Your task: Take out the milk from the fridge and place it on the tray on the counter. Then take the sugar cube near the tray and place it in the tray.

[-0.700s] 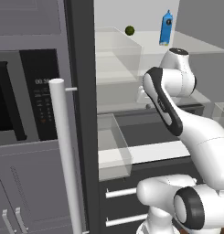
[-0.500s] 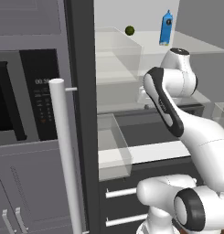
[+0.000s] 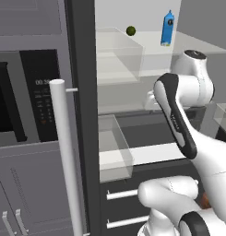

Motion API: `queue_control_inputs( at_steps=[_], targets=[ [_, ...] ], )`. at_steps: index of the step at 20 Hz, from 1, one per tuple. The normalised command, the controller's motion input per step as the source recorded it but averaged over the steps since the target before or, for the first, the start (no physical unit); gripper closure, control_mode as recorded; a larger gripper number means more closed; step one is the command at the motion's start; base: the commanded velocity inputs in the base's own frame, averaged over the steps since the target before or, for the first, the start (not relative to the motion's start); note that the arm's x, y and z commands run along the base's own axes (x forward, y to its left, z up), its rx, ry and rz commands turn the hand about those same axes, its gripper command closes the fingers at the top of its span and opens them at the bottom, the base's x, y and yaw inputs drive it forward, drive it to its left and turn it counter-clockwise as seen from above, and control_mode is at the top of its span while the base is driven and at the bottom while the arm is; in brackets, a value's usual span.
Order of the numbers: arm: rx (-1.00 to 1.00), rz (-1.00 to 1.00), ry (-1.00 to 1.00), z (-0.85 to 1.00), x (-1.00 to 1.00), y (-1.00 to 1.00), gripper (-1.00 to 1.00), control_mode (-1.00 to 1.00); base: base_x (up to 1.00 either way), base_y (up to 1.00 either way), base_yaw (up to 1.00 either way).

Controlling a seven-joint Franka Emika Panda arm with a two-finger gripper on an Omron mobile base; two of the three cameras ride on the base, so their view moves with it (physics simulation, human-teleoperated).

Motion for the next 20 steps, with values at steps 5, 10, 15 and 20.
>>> queue_control_inputs(
  at_steps=[5, 10, 15, 20],
  targets=[
    [0.00, 0.05, -0.25, 0.53, -0.46, -0.01, -1.00, -1.00, 0.00, 0.00, 0.00],
    [0.00, 0.00, -0.21, 0.79, -0.29, -0.01, -1.00, -1.00, 0.00, 0.00, 0.00],
    [-0.02, -0.01, -0.05, 0.73, -0.13, 0.00, -1.00, -1.00, 0.00, 0.00, 0.00],
    [-0.06, -0.06, -0.11, 0.56, 0.00, -0.05, -1.00, -1.00, 0.00, 0.00, 0.00]
  ],
)
